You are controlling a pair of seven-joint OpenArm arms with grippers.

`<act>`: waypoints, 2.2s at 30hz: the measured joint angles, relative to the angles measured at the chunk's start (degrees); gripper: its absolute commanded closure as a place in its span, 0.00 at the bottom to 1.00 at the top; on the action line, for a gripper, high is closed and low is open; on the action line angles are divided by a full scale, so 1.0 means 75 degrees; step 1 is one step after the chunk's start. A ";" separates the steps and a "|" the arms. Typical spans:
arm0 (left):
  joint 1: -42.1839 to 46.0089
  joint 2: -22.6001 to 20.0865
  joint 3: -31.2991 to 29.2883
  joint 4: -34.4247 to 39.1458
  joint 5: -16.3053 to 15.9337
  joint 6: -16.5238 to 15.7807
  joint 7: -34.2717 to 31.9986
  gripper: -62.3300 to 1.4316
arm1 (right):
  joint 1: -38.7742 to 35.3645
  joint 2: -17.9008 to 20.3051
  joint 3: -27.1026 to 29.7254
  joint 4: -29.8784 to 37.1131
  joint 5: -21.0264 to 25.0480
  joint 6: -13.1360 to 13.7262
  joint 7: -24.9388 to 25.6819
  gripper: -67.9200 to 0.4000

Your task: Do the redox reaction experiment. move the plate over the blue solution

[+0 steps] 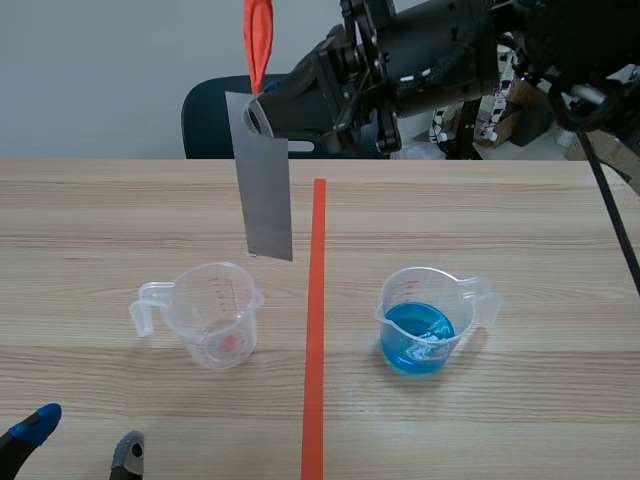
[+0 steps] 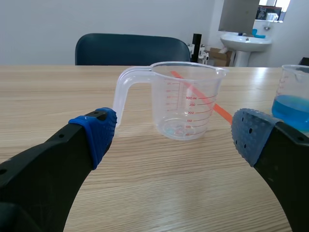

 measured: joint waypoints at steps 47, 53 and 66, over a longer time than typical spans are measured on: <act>0.3214 -0.6703 0.0000 0.6149 -0.2226 -0.0892 0.1539 0.90 | -0.1207 0.5549 0.0000 0.2063 0.0361 0.0111 0.3206 0.99; 0.2865 -0.7283 0.0000 0.7198 -0.2404 -0.0892 0.3150 0.90 | -0.1466 0.5799 0.0000 0.2046 0.0012 0.0111 0.3692 0.99; -0.0082 -0.7443 0.1399 0.7673 -0.2576 -0.2288 0.5654 0.91 | -0.1620 0.6091 0.0000 0.1985 -0.0609 0.0111 0.4867 0.99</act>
